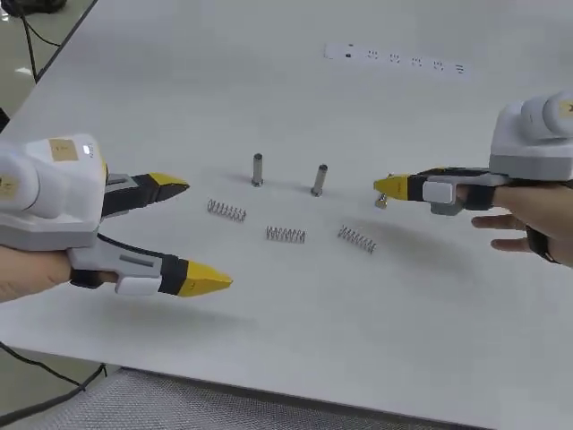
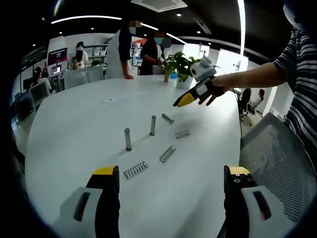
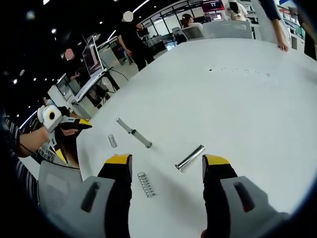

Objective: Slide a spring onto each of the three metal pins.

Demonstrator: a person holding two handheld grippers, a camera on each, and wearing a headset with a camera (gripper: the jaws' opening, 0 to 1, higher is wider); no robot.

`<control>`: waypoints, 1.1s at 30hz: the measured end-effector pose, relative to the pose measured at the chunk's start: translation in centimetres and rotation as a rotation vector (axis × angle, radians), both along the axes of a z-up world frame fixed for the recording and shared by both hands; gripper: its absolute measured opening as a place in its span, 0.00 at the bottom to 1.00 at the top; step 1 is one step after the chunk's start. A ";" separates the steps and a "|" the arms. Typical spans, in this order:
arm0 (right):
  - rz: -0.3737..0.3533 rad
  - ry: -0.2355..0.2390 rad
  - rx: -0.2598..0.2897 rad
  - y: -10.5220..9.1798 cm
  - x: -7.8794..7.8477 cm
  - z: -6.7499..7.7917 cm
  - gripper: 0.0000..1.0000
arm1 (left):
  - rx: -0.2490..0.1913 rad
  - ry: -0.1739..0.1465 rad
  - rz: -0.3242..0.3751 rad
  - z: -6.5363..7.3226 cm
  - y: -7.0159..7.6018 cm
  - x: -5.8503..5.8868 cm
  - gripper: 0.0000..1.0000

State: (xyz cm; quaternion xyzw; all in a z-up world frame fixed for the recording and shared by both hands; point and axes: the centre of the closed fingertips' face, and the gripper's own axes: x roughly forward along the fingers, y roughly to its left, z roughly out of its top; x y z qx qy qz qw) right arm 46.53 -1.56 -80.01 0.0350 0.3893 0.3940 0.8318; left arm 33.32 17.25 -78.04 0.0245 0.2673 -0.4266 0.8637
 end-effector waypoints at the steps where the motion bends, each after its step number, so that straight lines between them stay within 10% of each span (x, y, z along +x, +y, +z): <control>1: -0.002 0.003 -0.002 0.0 0.0 -0.1 0.58 | -0.001 -0.001 0.001 0.0 0.0 0.0 0.87; 33: -0.228 0.218 -0.102 -0.5 3.3 -4.3 0.32 | -0.003 0.010 0.010 -0.7 1.0 0.0 0.86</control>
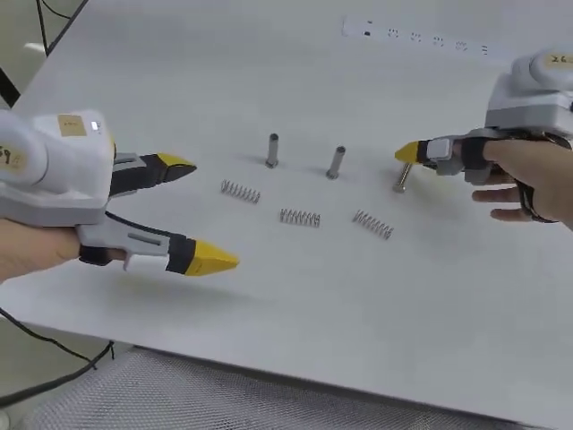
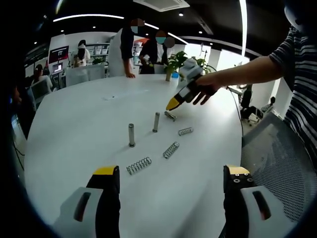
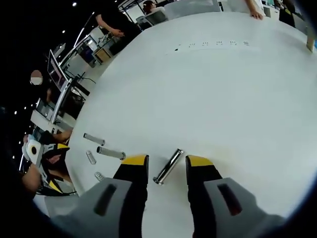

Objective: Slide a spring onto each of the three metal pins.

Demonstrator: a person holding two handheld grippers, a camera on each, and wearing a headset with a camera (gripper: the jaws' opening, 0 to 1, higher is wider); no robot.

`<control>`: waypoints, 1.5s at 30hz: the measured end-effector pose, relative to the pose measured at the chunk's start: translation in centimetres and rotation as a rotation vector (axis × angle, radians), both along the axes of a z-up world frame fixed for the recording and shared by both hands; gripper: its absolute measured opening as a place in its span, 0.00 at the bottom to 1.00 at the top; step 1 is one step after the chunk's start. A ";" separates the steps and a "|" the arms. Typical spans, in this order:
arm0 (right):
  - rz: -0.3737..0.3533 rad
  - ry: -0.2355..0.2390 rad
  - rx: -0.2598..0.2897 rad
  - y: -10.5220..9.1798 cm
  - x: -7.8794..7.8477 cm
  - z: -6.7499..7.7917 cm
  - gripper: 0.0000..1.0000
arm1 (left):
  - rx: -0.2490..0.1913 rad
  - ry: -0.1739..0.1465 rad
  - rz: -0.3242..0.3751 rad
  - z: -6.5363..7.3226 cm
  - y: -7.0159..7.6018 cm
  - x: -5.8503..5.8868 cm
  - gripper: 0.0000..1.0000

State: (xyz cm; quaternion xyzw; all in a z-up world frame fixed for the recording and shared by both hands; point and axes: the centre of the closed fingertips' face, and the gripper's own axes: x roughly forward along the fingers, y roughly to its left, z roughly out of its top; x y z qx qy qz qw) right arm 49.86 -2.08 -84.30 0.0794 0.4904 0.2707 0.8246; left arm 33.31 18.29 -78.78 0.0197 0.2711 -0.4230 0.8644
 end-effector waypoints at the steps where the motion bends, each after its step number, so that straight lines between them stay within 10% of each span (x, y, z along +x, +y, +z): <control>1: -0.004 0.009 -0.009 -0.1 0.0 -0.2 0.32 | -0.001 0.000 0.000 0.0 0.0 0.0 0.86; 16: -0.037 0.072 -0.069 -0.1 0.1 -1.2 0.26 | 0.022 0.015 -0.005 -0.8 0.3 -0.4 0.84; 45: 0.119 0.037 -0.259 -0.4 -0.1 -2.0 0.11 | 0.006 0.017 -0.016 -0.8 0.0 -0.1 0.83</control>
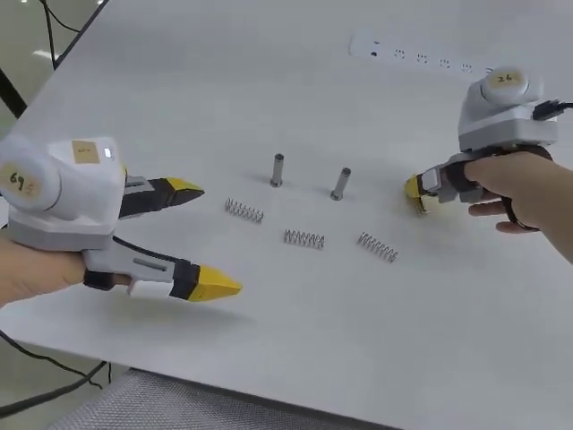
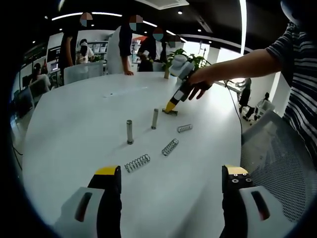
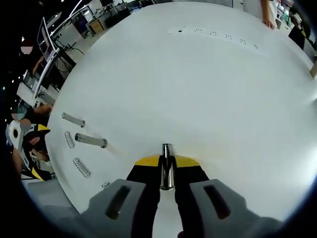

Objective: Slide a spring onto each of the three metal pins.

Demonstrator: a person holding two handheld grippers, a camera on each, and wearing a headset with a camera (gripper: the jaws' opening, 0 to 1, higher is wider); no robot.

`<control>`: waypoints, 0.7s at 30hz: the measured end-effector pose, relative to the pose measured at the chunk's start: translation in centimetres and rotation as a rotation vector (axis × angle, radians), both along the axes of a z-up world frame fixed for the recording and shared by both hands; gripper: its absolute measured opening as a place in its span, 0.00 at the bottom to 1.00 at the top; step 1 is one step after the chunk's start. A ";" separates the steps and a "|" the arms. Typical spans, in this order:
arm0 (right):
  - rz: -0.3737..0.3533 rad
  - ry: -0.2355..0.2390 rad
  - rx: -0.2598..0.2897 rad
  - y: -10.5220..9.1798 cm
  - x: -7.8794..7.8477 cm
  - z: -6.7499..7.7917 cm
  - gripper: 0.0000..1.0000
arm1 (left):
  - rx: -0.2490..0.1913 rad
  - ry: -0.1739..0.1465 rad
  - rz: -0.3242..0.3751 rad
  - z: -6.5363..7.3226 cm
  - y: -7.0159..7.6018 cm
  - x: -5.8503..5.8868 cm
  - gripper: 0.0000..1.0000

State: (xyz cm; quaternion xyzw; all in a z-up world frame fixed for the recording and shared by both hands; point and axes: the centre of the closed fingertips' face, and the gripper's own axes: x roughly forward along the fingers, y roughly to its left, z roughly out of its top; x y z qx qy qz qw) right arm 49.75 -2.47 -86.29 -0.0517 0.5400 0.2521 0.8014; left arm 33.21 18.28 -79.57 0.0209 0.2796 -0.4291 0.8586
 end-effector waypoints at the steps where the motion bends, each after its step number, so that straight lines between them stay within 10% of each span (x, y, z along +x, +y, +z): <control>1: 0.001 0.000 -0.001 0.0 0.0 0.0 0.10 | -0.001 0.000 -0.001 0.0 0.0 0.0 0.83; 21: 0.023 -0.072 0.081 -0.1 -0.4 0.3 0.10 | 0.001 0.002 -0.002 0.0 -0.4 0.0 0.82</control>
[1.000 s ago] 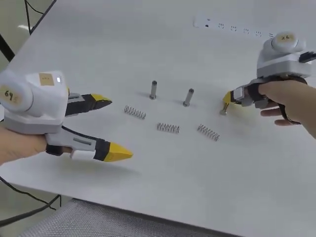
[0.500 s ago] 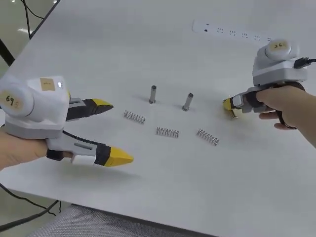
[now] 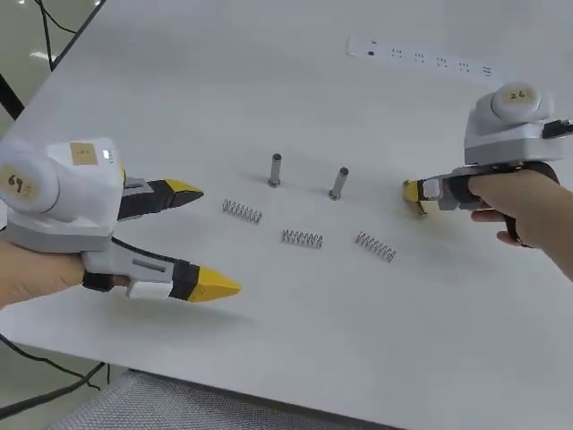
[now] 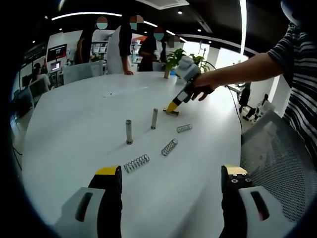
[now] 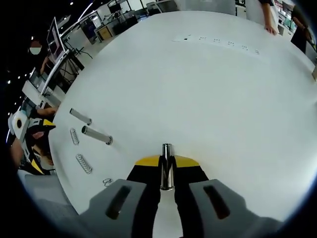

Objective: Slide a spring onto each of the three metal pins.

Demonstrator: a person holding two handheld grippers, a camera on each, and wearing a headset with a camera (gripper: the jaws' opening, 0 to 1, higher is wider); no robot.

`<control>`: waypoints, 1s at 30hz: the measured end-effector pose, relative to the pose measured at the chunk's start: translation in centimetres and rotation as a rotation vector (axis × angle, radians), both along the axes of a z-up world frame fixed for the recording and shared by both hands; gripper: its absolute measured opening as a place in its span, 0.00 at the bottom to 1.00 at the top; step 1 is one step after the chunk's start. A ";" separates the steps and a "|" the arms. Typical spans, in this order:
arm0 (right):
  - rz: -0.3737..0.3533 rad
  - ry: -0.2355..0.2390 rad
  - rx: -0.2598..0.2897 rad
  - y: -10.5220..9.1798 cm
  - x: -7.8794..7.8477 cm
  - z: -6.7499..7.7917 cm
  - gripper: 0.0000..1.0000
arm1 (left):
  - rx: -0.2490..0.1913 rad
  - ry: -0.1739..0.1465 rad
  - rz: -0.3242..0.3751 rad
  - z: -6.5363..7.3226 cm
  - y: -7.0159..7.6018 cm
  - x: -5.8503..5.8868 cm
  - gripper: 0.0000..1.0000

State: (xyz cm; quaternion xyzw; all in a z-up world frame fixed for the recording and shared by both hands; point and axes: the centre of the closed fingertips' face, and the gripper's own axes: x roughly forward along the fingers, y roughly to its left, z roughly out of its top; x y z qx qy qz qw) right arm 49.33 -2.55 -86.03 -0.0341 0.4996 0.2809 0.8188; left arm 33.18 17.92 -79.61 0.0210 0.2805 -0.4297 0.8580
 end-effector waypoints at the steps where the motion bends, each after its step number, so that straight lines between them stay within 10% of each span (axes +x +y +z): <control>1: 0.000 -0.002 0.003 0.0 0.0 0.0 0.10 | -0.001 0.000 0.000 0.0 0.0 0.0 0.82; 30: 0.059 -0.164 0.111 0.4 -1.0 2.1 0.10 | 0.005 -0.007 0.000 0.4 -0.3 0.1 0.82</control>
